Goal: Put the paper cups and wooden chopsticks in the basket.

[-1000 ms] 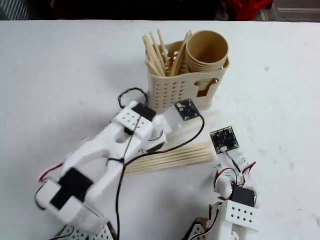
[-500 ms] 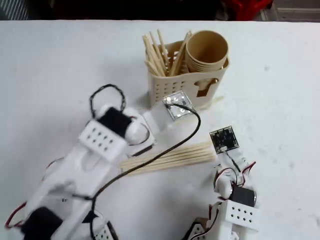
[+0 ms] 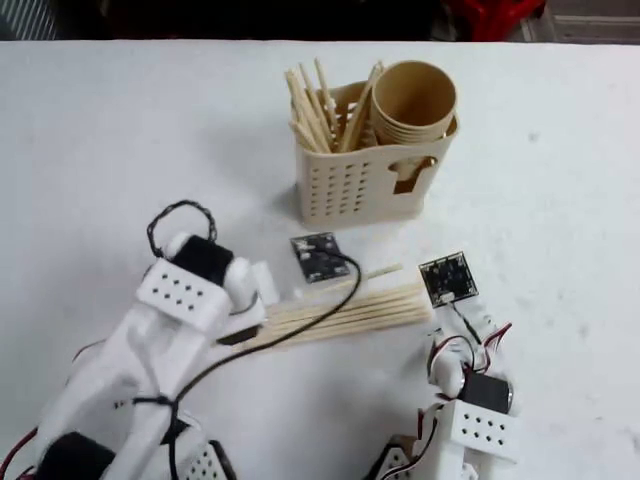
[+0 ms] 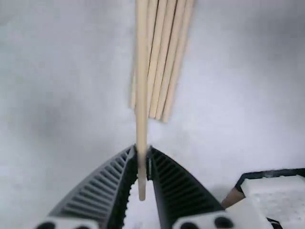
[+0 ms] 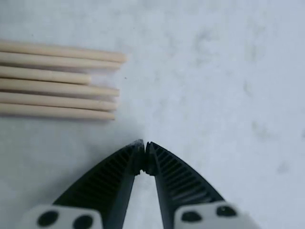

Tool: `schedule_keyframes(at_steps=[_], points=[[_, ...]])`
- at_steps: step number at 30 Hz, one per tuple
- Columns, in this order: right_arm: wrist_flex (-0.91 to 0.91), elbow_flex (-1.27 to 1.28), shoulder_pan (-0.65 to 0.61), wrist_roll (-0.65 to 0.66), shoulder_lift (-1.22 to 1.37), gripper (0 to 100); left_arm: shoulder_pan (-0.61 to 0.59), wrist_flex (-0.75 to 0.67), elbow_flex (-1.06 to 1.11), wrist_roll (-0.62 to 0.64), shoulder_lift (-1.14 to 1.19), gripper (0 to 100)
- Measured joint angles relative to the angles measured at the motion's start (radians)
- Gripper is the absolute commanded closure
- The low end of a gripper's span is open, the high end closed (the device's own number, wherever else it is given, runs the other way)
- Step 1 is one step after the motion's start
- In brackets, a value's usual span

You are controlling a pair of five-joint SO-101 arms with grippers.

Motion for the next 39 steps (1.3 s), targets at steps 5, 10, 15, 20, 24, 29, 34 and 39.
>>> schedule_keyframes(at_steps=[5, 10, 15, 20, 24, 29, 34, 39], points=[[0.0, 0.0, 0.0, 0.0, 0.0, 97.8, -0.081, -0.158, 0.083, -0.08, 0.114, 98], [0.0, 0.0, 0.0, 0.0, 0.0, 97.8, -0.133, -0.265, 0.083, -0.097, 0.227, 93], [0.0, 0.0, 0.0, 0.0, 0.0, 97.8, -0.193, -0.321, 0.083, -0.1, 0.261, 92], [0.0, 0.0, 0.0, 0.0, 0.0, 97.8, -0.204, -0.325, 0.06, -0.1, 0.267, 91], [0.0, 0.0, 0.0, 0.0, 0.0, 97.8, -0.204, -0.327, -0.025, -0.1, 0.275, 84], [0.0, 0.0, 0.0, 0.0, 0.0, 97.8, -0.129, -0.402, -0.104, -0.043, 0.299, 83], [0.0, 0.0, 0.0, 0.0, 0.0, 97.8, -0.008, -0.459, -0.16, -0.009, 0.439, 83], [0.0, 0.0, 0.0, 0.0, 0.0, 97.8, 0.0, -0.465, -0.302, 0.026, 0.624, 83]])
